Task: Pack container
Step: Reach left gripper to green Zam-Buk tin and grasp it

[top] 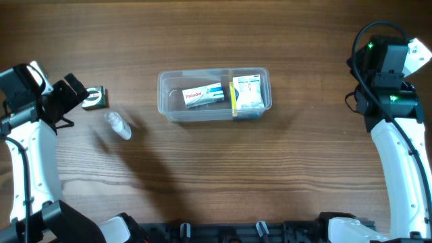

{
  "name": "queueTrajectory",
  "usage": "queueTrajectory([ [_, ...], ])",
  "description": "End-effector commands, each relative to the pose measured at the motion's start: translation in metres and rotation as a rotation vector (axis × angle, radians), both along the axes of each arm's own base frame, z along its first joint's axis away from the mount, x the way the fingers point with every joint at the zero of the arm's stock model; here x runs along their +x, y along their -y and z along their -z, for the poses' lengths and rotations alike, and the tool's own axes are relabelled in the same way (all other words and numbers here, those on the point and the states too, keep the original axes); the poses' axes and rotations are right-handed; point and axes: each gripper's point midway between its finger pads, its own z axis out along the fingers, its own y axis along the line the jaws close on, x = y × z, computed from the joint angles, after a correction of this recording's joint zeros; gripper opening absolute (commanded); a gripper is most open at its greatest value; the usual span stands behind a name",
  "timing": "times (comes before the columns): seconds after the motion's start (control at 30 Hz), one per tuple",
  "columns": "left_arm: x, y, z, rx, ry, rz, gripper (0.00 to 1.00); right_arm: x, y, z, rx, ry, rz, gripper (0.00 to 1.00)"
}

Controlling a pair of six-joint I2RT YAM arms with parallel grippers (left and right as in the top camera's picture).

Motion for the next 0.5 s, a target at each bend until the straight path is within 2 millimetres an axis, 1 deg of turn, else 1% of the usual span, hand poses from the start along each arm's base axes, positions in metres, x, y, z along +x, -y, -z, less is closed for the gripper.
queueTrajectory([
  [0.0,0.003,0.005,-0.005,-0.022,0.009,0.029,1.00,0.000,0.001,0.004,0.001,-0.005,0.012,1.00],
  [0.2,0.003,0.008,-0.005,-0.039,0.014,0.043,1.00,0.000,0.001,0.004,0.001,-0.005,0.012,1.00],
  [0.47,0.013,0.006,-0.013,-0.021,0.064,0.054,1.00,0.000,0.001,0.004,0.001,-0.005,0.012,1.00],
])
